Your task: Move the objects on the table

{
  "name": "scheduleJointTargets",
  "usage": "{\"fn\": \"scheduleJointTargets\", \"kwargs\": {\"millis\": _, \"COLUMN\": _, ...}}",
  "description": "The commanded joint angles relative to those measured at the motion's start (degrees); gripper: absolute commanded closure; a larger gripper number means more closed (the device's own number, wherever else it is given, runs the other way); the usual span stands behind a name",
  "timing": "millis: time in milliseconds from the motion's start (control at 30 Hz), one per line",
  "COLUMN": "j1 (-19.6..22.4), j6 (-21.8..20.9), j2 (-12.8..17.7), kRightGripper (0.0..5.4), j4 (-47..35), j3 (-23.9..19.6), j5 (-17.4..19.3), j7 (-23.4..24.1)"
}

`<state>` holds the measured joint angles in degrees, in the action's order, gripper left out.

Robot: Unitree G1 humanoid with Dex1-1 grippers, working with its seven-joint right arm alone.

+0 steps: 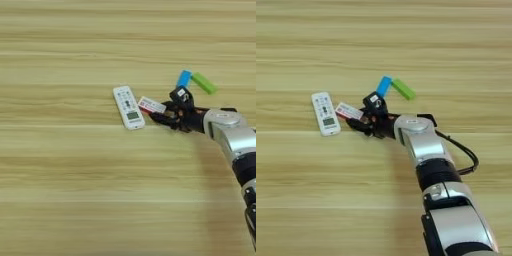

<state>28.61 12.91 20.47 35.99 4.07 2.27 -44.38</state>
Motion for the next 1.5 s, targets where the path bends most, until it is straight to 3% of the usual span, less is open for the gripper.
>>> {"fn": "scheduleJointTargets", "kwargs": {"millis": 33, "j1": 3.52, "j6": -1.52, "j2": 1.38, "kRightGripper": 2.99, "j4": -2.15, "j3": -0.84, "j5": -0.15, "j7": 1.30}}
{"fn": "scheduleJointTargets", "kwargs": {"millis": 200, "j1": 2.80, "j6": -1.27, "j2": 1.63, "kRightGripper": 3.30, "j4": -3.57, "j3": -1.15, "j5": -0.14, "j7": 1.94}}
{"fn": "scheduleJointTargets", "kwargs": {"millis": 900, "j1": 0.23, "j6": 0.54, "j2": 2.38, "kRightGripper": 3.31, "j4": -8.37, "j3": -2.82, "j5": 0.43, "j7": 2.90}}
{"fn": "scheduleJointTargets", "kwargs": {"millis": 1500, "j1": -3.95, "j6": 2.37, "j2": 5.05, "kRightGripper": 3.31, "j4": -12.66, "j3": -7.67, "j5": 1.63, "j7": 4.27}}
